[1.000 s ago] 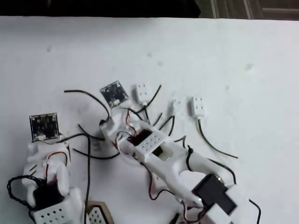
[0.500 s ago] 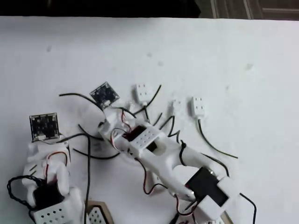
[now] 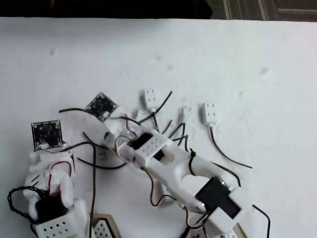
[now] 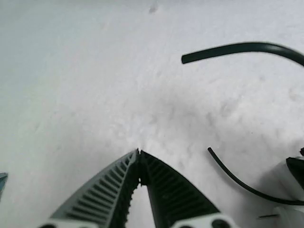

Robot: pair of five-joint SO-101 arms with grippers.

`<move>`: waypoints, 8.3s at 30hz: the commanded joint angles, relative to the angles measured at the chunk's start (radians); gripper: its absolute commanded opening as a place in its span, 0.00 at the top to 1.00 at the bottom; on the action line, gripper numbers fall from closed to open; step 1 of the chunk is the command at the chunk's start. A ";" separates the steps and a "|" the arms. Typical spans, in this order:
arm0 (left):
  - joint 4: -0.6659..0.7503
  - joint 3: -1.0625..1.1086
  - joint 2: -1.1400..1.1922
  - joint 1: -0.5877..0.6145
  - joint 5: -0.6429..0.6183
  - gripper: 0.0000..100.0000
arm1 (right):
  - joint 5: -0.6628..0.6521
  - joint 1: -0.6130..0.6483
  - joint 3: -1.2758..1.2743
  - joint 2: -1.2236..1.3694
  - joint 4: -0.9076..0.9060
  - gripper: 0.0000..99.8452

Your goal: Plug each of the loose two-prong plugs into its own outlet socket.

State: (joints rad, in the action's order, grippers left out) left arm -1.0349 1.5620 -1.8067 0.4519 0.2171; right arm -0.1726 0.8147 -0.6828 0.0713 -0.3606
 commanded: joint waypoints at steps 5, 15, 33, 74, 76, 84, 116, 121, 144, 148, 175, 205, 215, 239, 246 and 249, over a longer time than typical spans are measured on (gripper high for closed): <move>-0.006 -0.006 -0.007 0.010 0.011 0.98 | -0.018 0.008 0.028 0.035 -0.094 0.98; 0.020 0.023 -0.007 0.008 0.012 0.98 | 0.127 -0.056 0.147 -0.170 -0.101 0.98; 0.020 0.023 -0.007 0.007 0.012 0.98 | 0.181 -0.260 0.540 -0.186 -0.093 0.98; 0.021 0.032 -0.007 0.005 0.012 0.97 | 0.075 -0.398 1.381 0.503 -0.420 0.70; 0.021 0.032 -0.007 0.005 0.012 0.97 | 0.075 -0.398 1.381 0.498 -0.421 0.68; 0.021 0.034 -0.007 0.005 0.012 0.97 | 0.075 -0.418 1.386 0.397 -0.591 0.71; 0.021 0.034 -0.007 0.004 0.012 0.97 | 0.002 -0.522 1.387 0.776 -0.851 0.62; 0.021 0.035 -0.007 0.004 0.012 0.97 | 0.005 -0.495 1.386 0.812 -0.851 0.69; 0.057 0.066 -0.007 0.004 0.069 0.97 | -0.146 -0.418 1.378 0.504 -1.218 0.98; 0.057 0.066 -0.007 0.004 0.069 0.97 | -0.146 -0.338 1.376 0.449 -1.285 0.98; 0.057 0.064 -0.007 0.004 0.072 0.97 | -0.137 -0.113 1.162 0.269 -1.257 0.83; 0.055 0.064 -0.007 0.004 0.074 0.97 | -0.138 -0.188 0.727 0.372 -0.599 0.86; 0.057 0.066 -0.007 0.004 0.074 0.97 | -0.137 -0.194 0.784 0.288 -0.688 0.98; 0.057 0.066 -0.007 0.004 0.074 0.97 | -0.138 -0.280 0.784 -0.467 -0.846 0.98; 0.057 0.066 -0.007 0.004 0.074 0.97 | 0.183 -0.182 0.761 -0.499 -0.941 0.98; 0.057 0.066 -0.007 0.004 0.074 0.97 | 0.373 -0.130 0.689 -0.499 -0.909 0.98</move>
State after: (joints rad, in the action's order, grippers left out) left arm -1.0058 1.6372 -1.8067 0.4519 0.2846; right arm 0.0222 0.6383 0.0322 -0.3920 -1.2889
